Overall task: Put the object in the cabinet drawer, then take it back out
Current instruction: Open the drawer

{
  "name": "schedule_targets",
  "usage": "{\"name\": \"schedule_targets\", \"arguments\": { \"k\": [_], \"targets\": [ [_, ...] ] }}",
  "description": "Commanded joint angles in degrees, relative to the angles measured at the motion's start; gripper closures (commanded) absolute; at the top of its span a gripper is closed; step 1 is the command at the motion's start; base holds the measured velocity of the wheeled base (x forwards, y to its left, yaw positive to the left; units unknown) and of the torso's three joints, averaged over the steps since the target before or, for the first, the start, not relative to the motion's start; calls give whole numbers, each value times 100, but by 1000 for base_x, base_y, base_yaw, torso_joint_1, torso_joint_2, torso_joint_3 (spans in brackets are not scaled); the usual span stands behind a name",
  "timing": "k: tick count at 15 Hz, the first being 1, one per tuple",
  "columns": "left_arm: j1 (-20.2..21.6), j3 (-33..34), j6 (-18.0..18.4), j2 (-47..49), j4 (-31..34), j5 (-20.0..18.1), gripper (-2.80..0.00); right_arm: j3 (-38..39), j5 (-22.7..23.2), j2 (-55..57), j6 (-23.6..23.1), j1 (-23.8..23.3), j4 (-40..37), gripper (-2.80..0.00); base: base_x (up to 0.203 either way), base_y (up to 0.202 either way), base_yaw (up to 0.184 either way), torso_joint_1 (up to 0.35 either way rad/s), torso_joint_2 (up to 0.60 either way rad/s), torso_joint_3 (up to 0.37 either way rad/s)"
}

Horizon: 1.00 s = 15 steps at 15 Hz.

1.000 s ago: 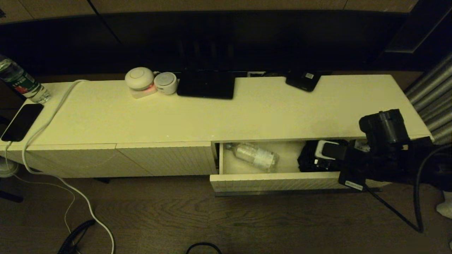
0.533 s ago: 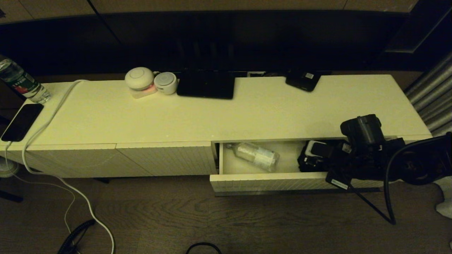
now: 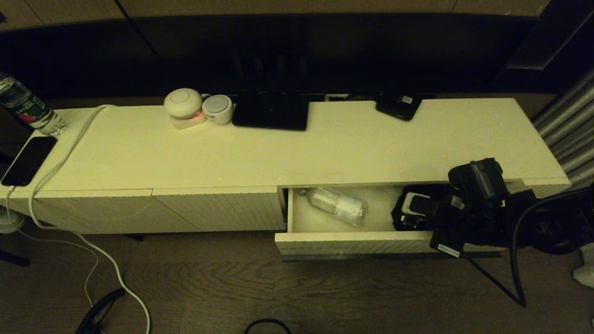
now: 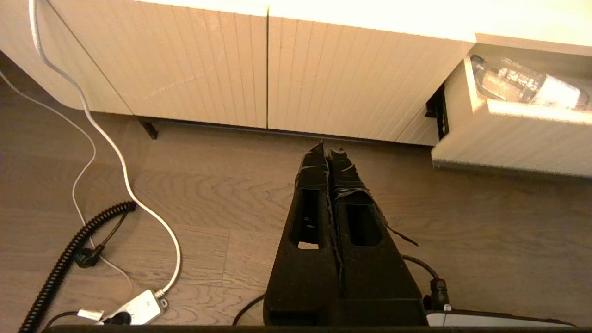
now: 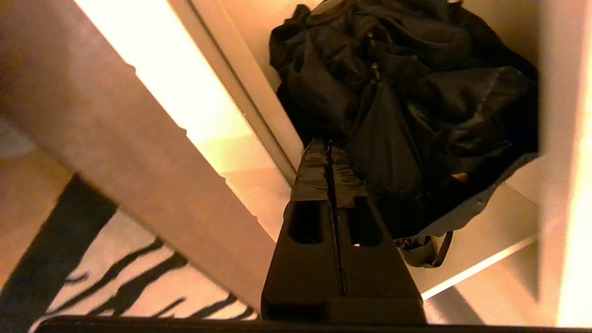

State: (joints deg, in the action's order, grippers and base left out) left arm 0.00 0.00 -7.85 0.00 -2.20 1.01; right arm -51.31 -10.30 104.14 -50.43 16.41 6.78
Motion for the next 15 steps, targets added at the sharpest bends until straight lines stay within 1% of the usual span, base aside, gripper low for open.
{"name": "schedule_targets", "arguments": {
  "k": [1, 6, 9, 15],
  "targets": [
    [0, 0, -6, -9, -8, 4, 0, 300, 11, -115, -28, 58, -72, 0, 0, 0, 0, 0, 0, 0],
    [0, 0, -6, -9, -8, 4, 0, 824, 34, -213, -32, 206, -131, 0, 0, 0, 0, 0, 0, 0],
    [0, 0, -6, -9, -7, 4, 0, 910, 46, -307, -28, 274, -586, 0, 0, 0, 0, 0, 0, 0],
    [0, 0, -6, -9, 1, 4, 0, 974, 39, -324, -53, 310, -530, 0, 0, 0, 0, 0, 0, 0]
  ]
}}
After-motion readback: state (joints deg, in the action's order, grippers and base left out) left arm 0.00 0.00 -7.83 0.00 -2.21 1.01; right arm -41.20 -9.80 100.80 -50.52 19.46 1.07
